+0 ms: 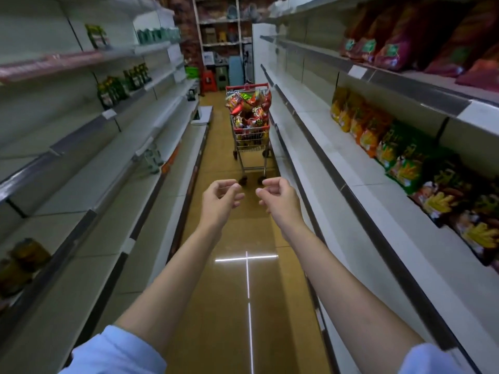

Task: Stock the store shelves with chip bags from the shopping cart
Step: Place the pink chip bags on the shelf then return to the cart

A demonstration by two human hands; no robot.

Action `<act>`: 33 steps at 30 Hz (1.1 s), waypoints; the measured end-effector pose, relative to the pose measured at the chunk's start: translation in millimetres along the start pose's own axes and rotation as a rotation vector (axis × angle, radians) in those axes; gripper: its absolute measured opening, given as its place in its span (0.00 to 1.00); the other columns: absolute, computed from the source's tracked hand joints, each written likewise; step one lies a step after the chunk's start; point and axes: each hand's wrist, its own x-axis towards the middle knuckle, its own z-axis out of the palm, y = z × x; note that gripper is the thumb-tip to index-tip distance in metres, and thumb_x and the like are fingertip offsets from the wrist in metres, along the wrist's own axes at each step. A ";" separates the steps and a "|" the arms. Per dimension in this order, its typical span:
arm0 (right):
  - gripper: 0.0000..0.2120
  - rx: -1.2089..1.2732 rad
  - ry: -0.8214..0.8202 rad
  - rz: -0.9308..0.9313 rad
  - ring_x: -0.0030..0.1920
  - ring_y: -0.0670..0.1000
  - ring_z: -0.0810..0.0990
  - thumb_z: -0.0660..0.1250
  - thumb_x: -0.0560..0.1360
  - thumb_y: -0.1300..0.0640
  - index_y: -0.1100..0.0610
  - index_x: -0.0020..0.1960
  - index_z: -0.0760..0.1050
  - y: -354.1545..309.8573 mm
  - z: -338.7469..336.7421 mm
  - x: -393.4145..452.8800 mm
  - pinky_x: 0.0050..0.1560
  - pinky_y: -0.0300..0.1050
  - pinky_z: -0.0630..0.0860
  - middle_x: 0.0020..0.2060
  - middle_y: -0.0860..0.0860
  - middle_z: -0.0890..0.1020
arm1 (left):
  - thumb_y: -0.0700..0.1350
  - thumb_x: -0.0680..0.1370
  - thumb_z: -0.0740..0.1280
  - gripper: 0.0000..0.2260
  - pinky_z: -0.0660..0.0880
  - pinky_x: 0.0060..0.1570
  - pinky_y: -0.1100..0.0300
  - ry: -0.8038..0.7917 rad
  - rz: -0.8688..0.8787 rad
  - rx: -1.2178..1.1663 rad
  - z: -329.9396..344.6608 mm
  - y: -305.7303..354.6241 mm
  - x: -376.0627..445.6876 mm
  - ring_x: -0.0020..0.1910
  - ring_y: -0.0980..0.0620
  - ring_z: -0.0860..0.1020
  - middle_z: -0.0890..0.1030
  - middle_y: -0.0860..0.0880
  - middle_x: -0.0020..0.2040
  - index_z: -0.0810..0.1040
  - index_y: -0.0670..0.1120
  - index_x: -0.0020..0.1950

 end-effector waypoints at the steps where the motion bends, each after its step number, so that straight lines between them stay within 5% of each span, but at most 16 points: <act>1: 0.11 0.000 -0.002 0.005 0.44 0.45 0.79 0.67 0.78 0.57 0.54 0.59 0.73 0.4 3.4 15.3 0.41 0.36 0.73 0.48 0.49 0.79 | 0.44 0.79 0.65 0.06 0.79 0.49 0.60 0.007 -0.014 -0.005 1.8 -2.1 14.4 0.50 0.51 0.82 0.80 0.47 0.53 0.75 0.47 0.55; 33: 0.08 0.007 0.092 0.109 0.45 0.45 0.80 0.66 0.78 0.56 0.50 0.56 0.72 70.2 159.0 557.6 0.41 0.37 0.73 0.46 0.46 0.79 | 0.43 0.79 0.66 0.05 0.77 0.40 0.68 -0.139 0.004 0.013 26.1 -98.4 594.6 0.46 0.56 0.81 0.80 0.49 0.49 0.75 0.47 0.55</act>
